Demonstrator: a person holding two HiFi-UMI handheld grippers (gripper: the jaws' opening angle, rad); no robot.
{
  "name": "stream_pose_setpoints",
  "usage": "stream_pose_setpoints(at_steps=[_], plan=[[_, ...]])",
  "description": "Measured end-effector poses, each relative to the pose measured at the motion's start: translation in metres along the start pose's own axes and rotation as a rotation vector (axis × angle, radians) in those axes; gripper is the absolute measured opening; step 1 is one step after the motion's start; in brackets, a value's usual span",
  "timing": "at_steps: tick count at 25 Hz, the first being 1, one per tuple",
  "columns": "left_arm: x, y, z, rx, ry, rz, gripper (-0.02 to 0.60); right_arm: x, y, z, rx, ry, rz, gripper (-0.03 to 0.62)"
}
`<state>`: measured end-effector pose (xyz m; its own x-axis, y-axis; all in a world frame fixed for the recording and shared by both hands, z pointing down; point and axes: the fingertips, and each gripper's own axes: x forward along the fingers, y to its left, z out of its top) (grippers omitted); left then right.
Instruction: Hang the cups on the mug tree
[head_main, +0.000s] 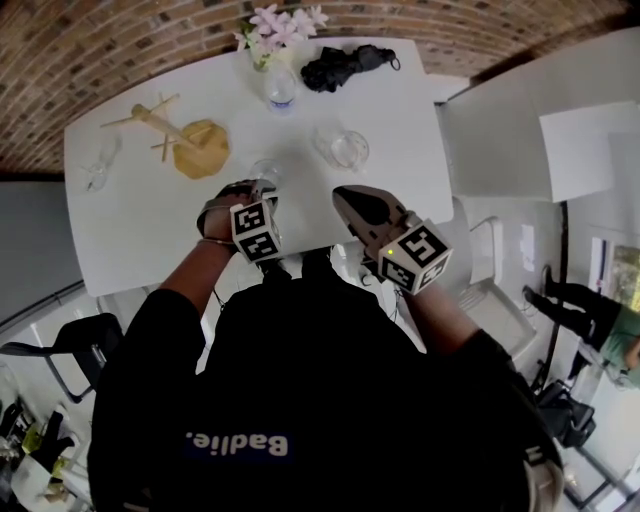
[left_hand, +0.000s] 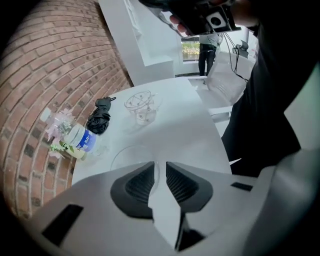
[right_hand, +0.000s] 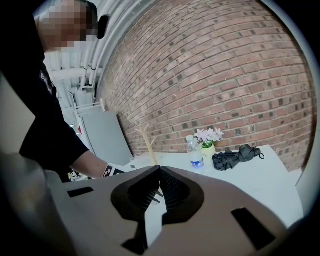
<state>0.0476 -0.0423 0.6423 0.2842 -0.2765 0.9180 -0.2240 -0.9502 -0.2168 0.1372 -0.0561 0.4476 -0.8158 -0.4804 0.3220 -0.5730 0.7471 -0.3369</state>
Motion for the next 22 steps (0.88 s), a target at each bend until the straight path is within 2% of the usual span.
stream_pose_setpoints(at_steps=[6,13,18,22], plan=[[0.017,-0.005,-0.006,0.057,0.094,-0.039,0.074,-0.009,-0.004,-0.002,-0.004,0.006,-0.023,0.029],[0.025,-0.003,-0.009,0.102,0.161,-0.051,0.048,-0.02,-0.006,-0.011,0.012,0.018,-0.052,0.029],[0.024,-0.001,-0.01,0.089,0.14,-0.068,0.038,-0.018,-0.002,-0.008,0.0,0.014,-0.062,0.029],[0.017,0.0,-0.012,0.029,0.084,-0.079,0.035,-0.019,0.002,-0.006,-0.011,0.016,-0.078,0.029]])
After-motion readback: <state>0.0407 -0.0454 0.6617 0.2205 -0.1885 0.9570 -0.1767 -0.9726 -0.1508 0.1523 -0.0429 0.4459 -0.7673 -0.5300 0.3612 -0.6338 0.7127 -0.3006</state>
